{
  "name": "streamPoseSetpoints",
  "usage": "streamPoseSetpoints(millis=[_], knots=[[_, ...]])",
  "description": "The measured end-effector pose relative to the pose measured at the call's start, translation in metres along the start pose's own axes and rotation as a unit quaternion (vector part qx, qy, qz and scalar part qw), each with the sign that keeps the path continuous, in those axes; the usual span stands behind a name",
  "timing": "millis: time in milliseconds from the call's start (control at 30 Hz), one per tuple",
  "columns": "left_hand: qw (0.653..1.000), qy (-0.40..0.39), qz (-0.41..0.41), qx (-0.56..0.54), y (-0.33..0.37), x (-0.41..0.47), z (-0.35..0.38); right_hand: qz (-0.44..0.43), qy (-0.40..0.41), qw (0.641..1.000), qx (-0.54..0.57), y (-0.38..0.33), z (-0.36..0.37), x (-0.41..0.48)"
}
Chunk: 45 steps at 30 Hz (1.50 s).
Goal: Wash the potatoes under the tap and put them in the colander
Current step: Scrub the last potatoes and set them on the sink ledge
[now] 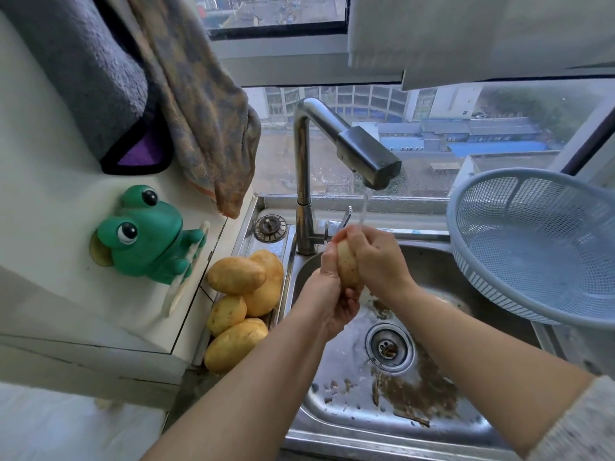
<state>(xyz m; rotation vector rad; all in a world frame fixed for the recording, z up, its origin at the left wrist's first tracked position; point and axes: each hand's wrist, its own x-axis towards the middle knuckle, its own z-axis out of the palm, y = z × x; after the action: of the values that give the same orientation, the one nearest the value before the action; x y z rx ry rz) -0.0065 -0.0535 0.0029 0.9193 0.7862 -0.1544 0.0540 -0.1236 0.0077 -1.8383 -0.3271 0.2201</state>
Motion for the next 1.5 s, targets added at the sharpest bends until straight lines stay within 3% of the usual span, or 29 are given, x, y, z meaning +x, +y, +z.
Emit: streamPoseSetpoints(millis=[200,267,367,467,533,600,733,833,933,1000,1100,1133,1200,1267,1333,1400,1500], knots=[[1.000,0.002,-0.013,-0.020,-0.004,-0.002,-0.005,0.187,-0.030,0.966,0.173,-0.010,-0.003,0.005],[0.996,-0.013,-0.065,-0.057,0.000,-0.003,-0.008,0.162,-0.069,0.975,0.138,-0.010,-0.006,0.004],[0.984,-0.052,-0.133,-0.104,0.009,-0.004,-0.016,0.057,-0.142,0.984,0.088,-0.004,-0.010,-0.006],[0.975,-0.099,-0.159,-0.120,0.012,-0.003,-0.024,-0.019,-0.212,0.977,-0.003,0.001,-0.019,-0.009],[0.975,-0.105,-0.156,-0.114,0.012,-0.003,-0.024,-0.021,-0.232,0.972,-0.018,-0.002,-0.023,-0.009],[0.984,-0.087,-0.130,-0.090,0.011,-0.005,-0.019,-0.010,-0.198,0.980,0.001,-0.006,-0.021,-0.009],[0.996,-0.032,-0.063,-0.057,0.007,-0.008,-0.001,-0.011,-0.045,0.999,0.021,-0.011,-0.008,-0.009],[0.997,-0.011,-0.055,-0.048,0.002,-0.008,0.003,0.012,-0.016,1.000,0.024,-0.012,-0.007,-0.010],[0.995,-0.029,-0.082,-0.045,0.000,-0.007,-0.003,0.087,-0.119,0.986,0.074,-0.006,-0.019,-0.004],[0.993,-0.049,-0.097,-0.036,0.002,-0.006,-0.009,0.134,-0.234,0.948,0.171,-0.003,-0.033,0.001],[0.992,-0.073,-0.102,-0.005,0.006,-0.004,-0.014,0.185,-0.326,0.889,0.264,-0.006,-0.053,0.009],[0.992,-0.075,-0.099,0.004,0.007,-0.004,-0.013,0.186,-0.337,0.887,0.255,-0.008,-0.057,0.011],[0.994,-0.069,-0.080,0.015,0.008,-0.004,-0.010,0.158,-0.326,0.918,0.164,-0.012,-0.054,0.011],[0.997,-0.055,-0.052,0.027,0.009,-0.003,-0.006,0.091,-0.261,0.961,0.028,-0.015,-0.043,0.008],[0.997,-0.052,-0.046,0.035,0.009,-0.003,-0.005,0.061,-0.218,0.974,-0.001,-0.014,-0.037,0.008],[0.995,-0.058,-0.063,0.041,0.008,-0.004,-0.009,0.107,-0.268,0.955,0.071,-0.011,-0.045,0.011],[0.992,-0.070,-0.092,0.044,0.009,-0.004,-0.016,0.200,-0.354,0.892,0.195,-0.007,-0.062,0.016]])
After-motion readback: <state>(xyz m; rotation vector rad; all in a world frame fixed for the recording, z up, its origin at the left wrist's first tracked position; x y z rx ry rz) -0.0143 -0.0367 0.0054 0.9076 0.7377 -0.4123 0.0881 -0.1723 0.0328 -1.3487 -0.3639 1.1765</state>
